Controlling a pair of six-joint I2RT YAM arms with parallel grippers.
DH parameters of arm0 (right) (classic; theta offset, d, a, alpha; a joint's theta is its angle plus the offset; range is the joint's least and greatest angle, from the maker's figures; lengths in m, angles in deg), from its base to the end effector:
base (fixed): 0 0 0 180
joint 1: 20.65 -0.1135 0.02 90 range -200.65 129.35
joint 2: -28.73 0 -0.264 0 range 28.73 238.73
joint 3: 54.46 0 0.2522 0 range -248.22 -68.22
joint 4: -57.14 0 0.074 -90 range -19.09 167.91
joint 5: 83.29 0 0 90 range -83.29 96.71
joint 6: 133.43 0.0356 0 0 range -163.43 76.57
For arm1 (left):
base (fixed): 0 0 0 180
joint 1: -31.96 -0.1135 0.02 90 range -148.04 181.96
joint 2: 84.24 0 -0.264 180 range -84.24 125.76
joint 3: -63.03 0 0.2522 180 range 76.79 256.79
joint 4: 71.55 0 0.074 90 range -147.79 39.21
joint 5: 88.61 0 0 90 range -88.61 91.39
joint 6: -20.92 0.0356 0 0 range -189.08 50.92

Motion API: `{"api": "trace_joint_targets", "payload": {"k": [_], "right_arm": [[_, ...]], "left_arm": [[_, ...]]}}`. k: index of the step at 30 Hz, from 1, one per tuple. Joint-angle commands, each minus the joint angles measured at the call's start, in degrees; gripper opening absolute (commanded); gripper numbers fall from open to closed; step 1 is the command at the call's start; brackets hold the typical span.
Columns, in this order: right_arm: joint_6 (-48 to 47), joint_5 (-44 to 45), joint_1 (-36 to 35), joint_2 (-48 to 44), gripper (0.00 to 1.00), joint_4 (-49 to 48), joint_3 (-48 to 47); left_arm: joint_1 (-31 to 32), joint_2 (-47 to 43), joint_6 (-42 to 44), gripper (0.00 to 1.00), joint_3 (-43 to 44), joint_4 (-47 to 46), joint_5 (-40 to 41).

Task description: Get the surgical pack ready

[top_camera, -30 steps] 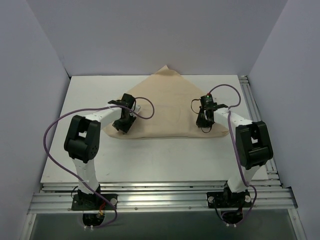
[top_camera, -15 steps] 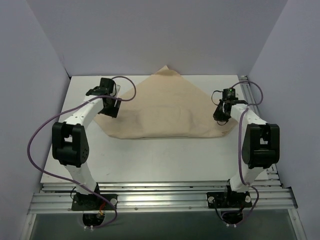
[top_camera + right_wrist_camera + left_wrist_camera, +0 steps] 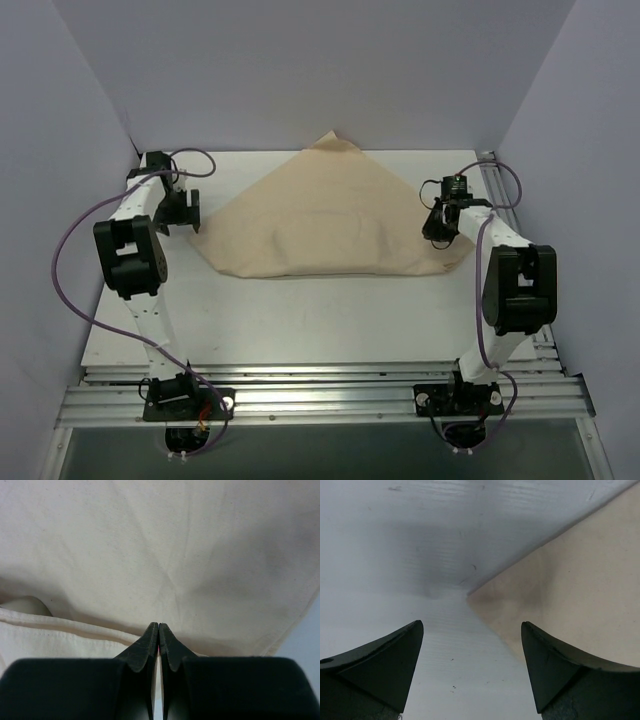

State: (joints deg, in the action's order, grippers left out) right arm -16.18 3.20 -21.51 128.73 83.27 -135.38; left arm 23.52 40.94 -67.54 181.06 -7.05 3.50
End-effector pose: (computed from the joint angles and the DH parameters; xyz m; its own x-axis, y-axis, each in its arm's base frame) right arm 0.3813 0.0079 0.2133 -0.6575 0.4472 -0.6064 0.2733 0.8916 0.3612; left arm 0.4517 0.0683 0.1939 -0.9428 -0.1127 -0.3138 -0.1329 0.9902 0.0434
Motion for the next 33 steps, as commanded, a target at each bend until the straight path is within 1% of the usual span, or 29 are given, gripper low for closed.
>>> {"api": "trace_joint_targets", "payload": {"k": [1,3,5,7,8,11,17,20,21,23,25,28,33], "right_arm": [[0.79,0.87,-1.24,1.86,0.00,2.23,-0.87],[0.79,1.31,-1.86,2.74,0.00,2.58,-1.92],[1.05,1.75,-2.83,3.26,0.00,2.93,-2.63],[1.41,1.75,-3.18,3.44,0.00,3.19,-3.24],[1.67,1.84,-3.53,3.44,0.00,3.20,-3.51],[1.85,2.10,-4.06,3.27,0.00,3.28,-3.77],[1.85,2.63,-4.94,3.00,0.00,3.72,-3.86],[2.11,2.37,-5.38,2.74,0.00,3.72,-4.21],[2.02,2.28,-5.72,2.74,0.00,3.81,-4.39],[2.02,2.36,-6.17,2.74,0.00,4.16,-4.56],[2.28,2.19,-6.87,2.74,0.00,3.90,-4.48],[2.64,2.10,-8.01,3.35,0.00,3.03,-4.30],[4.22,1.40,-9.07,3.62,0.00,1.00,-3.69]], "left_arm": [[0.10,0.49,-0.66,0.88,3.84,0.67,-6.23],[0.36,1.64,-0.92,0.86,4.01,0.41,-6.68],[0.45,3.04,-0.93,0.81,4.88,0.67,-6.42],[0.45,4.10,-3.90,0.72,4.98,1.46,-4.67],[0.28,5.06,-4.35,0.67,4.89,2.68,-4.31],[0.19,5.60,-5.06,0.63,4.37,4.89,-2.64],[0.98,5.24,-5.23,0.61,0.32,5.07,-3.51],[1.06,6.29,-5.58,0.51,0.49,4.54,-5.70],[1.06,6.65,-5.50,0.43,1.11,4.63,-6.23],[1.06,7.44,-5.15,0.31,2.78,4.54,-7.29],[1.06,6.92,-4.88,0.04,3.57,3.76,-8.44],[1.06,5.43,-4.88,0.02,4.01,2.53,-9.13],[1.50,-3.62,-4.09,0.02,1.12,-1.43,-11.16]]}}
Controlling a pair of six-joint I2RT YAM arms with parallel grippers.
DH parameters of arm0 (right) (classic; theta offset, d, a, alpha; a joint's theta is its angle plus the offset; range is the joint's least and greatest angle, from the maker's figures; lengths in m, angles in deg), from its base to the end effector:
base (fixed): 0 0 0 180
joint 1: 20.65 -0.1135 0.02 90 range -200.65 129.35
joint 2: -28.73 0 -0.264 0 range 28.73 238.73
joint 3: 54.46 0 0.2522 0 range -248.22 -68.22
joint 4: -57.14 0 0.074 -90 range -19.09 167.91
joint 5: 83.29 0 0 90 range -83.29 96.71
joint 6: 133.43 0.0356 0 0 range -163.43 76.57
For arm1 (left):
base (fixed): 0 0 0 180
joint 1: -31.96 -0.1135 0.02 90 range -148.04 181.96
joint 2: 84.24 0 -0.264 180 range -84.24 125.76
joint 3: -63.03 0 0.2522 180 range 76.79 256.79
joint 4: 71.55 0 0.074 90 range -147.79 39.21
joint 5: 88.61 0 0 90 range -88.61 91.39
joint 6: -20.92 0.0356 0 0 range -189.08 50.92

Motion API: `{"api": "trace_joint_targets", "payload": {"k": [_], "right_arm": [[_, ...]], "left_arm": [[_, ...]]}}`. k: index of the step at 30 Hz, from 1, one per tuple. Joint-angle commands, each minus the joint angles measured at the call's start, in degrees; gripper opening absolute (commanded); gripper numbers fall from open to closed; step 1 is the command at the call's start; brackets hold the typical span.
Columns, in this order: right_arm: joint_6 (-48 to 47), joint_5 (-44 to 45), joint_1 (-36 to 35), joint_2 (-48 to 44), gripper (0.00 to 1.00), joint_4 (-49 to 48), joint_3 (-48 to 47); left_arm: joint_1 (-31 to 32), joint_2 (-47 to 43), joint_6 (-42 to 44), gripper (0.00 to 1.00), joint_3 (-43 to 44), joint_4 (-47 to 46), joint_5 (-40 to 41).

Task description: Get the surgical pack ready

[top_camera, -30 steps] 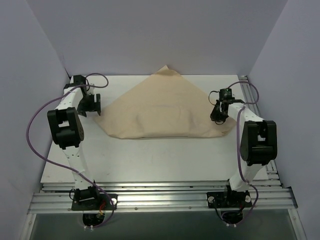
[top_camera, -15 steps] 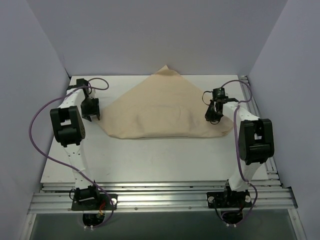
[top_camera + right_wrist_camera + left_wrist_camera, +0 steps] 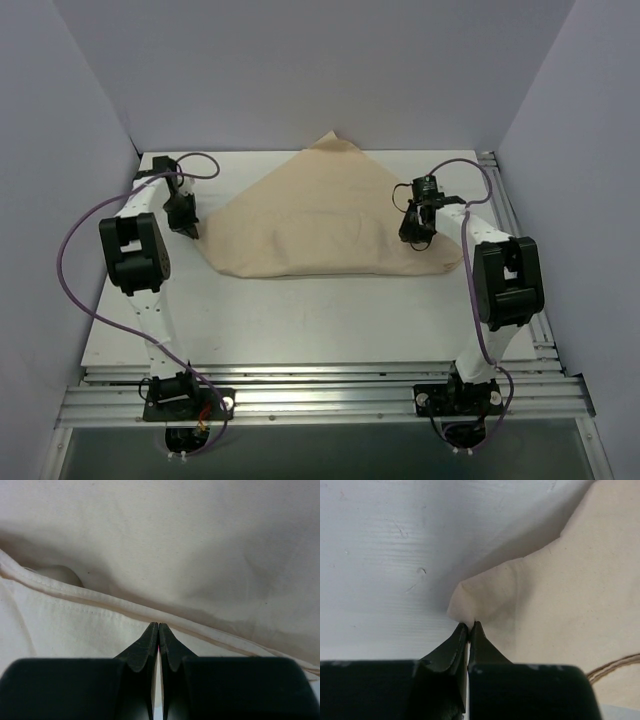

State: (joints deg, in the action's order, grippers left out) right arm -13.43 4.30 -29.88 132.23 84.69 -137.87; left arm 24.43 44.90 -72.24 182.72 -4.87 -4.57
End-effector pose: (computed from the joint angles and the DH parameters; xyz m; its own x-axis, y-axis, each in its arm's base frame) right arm 0.3870 0.0644 0.2026 -0.7258 0.3882 -0.5680 0.2017 0.9094 0.3638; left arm 0.4581 0.0568 0.1706 -0.9552 -0.1816 -0.2338 -0.1586 0.9808 -0.1139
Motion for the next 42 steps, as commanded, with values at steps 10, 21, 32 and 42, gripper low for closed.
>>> {"api": "trace_joint_targets", "payload": {"k": [10,21,32,42], "right_arm": [[0.32,-2.33,-0.96,1.35,0.00,-3.58,-0.93],[0.94,-3.74,2.55,-1.63,0.00,-4.47,0.21],[-1.79,0.40,18.09,-10.07,0.54,1.17,5.29],[-5.92,-1.72,27.43,3.45,0.69,-0.42,-3.29]], "left_arm": [[7.16,-18.30,4.55,0.02,2.25,1.21,-4.24],[21.93,-16.73,4.12,0.02,12.90,4.99,-2.66],[23.44,-16.20,4.03,0.02,8.95,2.80,-0.29],[23.70,-19.19,3.77,0.02,4.29,0.69,1.21]]}}
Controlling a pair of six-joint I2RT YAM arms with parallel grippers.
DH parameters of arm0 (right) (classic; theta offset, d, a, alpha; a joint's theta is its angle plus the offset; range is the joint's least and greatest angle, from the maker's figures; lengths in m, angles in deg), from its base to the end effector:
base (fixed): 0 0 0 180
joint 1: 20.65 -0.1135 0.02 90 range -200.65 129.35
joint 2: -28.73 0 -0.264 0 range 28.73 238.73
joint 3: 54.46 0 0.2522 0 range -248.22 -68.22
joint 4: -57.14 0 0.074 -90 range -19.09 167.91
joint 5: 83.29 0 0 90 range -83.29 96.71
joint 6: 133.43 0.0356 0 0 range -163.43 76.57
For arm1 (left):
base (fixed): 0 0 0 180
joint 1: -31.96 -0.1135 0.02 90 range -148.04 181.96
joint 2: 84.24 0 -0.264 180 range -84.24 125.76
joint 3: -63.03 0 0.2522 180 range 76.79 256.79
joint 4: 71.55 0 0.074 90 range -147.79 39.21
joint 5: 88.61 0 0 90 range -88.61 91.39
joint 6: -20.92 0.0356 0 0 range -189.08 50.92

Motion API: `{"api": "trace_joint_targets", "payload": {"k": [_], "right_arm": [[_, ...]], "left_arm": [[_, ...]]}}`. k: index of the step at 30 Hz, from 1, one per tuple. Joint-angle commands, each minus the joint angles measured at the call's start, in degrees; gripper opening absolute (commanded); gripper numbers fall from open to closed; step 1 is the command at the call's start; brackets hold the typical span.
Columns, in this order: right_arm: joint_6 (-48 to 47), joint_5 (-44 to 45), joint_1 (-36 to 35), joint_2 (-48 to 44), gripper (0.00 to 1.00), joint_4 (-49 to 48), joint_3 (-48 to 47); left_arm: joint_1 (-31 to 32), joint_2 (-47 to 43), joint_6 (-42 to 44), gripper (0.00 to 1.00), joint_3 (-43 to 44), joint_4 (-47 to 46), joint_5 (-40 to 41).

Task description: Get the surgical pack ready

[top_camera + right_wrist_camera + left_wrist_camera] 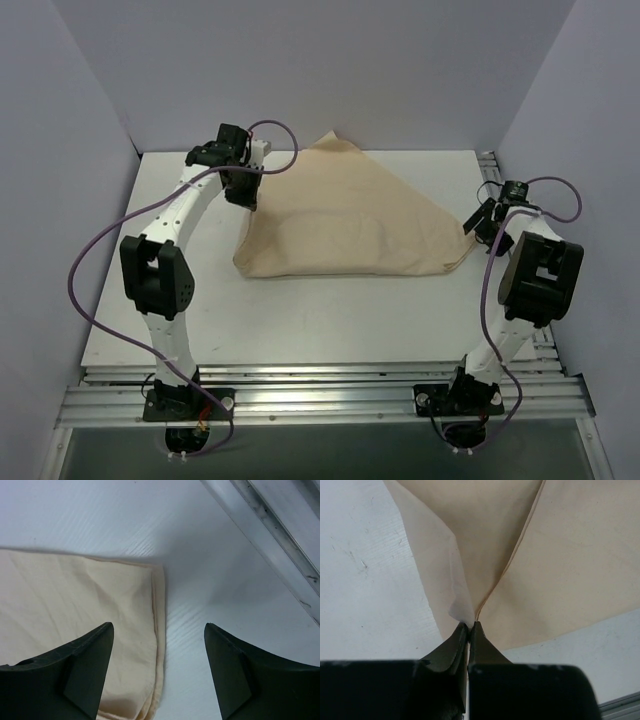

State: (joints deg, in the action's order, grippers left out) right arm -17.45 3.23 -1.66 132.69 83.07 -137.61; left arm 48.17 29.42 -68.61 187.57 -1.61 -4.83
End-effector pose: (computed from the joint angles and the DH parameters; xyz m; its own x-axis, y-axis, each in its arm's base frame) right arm 0.3737 -0.1263 0.2003 -0.4940 0.6324 -0.5967 0.5583 0.7568 0.3399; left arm 0.4117 -0.1237 0.3091 -0.8209 0.2471 -0.5149 0.3378 0.9370 -0.0887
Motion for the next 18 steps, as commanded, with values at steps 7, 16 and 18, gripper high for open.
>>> {"api": "trace_joint_targets", "payload": {"k": [7,16,18], "right_arm": [[-1.72,-1.79,-0.88,10.29,0.59,-0.30,-4.36],[-0.40,-4.60,-0.70,10.65,0.02,-5.13,0.74],[-0.58,-4.77,-0.61,9.51,0.00,-5.74,1.09]], "left_arm": [[-1.53,-3.89,0.15,0.02,-0.74,-2.22,2.18],[-2.32,-4.07,0.15,0.02,-0.22,-1.60,3.58],[-2.32,-4.07,0.15,0.02,-0.30,-1.60,4.37]]}}
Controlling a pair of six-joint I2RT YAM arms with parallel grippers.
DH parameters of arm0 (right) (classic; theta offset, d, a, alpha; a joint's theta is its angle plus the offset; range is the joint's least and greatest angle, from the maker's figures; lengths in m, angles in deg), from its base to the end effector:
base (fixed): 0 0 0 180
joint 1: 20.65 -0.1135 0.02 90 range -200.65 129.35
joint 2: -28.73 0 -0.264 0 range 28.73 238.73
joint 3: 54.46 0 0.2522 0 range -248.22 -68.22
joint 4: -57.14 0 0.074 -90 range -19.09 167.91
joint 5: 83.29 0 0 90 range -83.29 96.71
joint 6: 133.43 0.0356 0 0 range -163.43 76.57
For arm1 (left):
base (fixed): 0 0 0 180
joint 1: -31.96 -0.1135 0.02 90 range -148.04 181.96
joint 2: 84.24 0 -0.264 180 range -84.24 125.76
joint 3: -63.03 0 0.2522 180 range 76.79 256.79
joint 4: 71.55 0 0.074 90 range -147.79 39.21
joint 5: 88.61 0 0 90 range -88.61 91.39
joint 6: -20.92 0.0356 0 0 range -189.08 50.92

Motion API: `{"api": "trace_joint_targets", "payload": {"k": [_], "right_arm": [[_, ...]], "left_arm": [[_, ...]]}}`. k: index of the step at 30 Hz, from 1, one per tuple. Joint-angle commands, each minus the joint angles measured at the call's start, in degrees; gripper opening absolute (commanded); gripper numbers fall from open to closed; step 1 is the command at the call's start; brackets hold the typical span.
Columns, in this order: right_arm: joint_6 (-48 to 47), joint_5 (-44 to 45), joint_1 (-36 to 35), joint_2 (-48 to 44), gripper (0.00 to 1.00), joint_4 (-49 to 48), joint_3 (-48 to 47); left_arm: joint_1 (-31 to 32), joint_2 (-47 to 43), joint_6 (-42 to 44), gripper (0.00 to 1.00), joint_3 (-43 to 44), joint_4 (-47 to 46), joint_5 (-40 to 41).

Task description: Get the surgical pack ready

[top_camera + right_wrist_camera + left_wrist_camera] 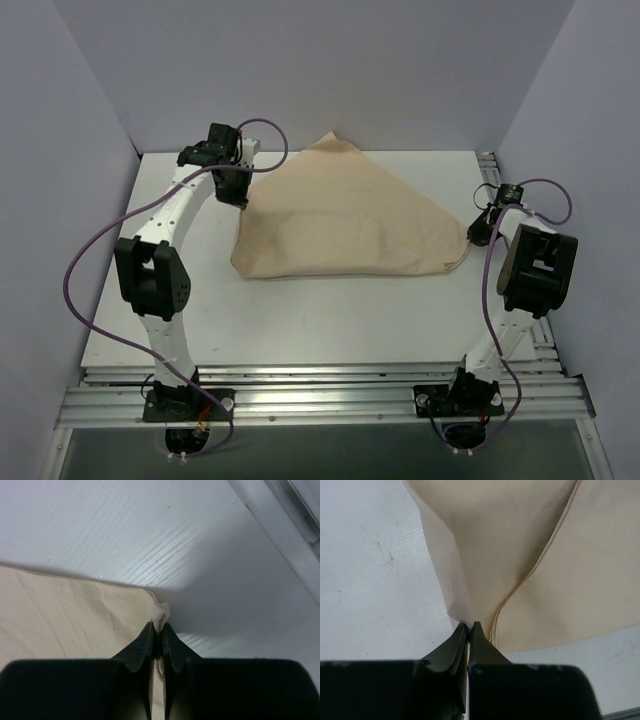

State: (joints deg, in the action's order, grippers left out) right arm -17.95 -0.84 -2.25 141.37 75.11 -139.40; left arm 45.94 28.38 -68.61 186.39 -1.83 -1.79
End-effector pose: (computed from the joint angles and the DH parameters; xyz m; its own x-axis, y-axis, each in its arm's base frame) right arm 0.4012 -0.1285 0.1617 -0.5156 0.6210 -0.5904 0.4958 0.7782 0.3855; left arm 0.4127 -0.1048 0.3103 -0.8294 0.2149 -0.5157 0.2758 0.9602 -0.0433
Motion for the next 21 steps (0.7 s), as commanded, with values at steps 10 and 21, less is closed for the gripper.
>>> {"api": "trace_joint_targets", "payload": {"k": [10,21], "right_arm": [[-1.13,1.48,-8.01,-10.50,0.00,7.56,-1.42],[11.16,10.10,-34.54,-18.95,0.00,7.40,-2.47]], "left_arm": [[-0.44,-3.11,0.15,0.02,0.17,-1.91,3.35],[-0.44,-4.25,0.15,0.02,-5.80,-4.99,6.96]]}}
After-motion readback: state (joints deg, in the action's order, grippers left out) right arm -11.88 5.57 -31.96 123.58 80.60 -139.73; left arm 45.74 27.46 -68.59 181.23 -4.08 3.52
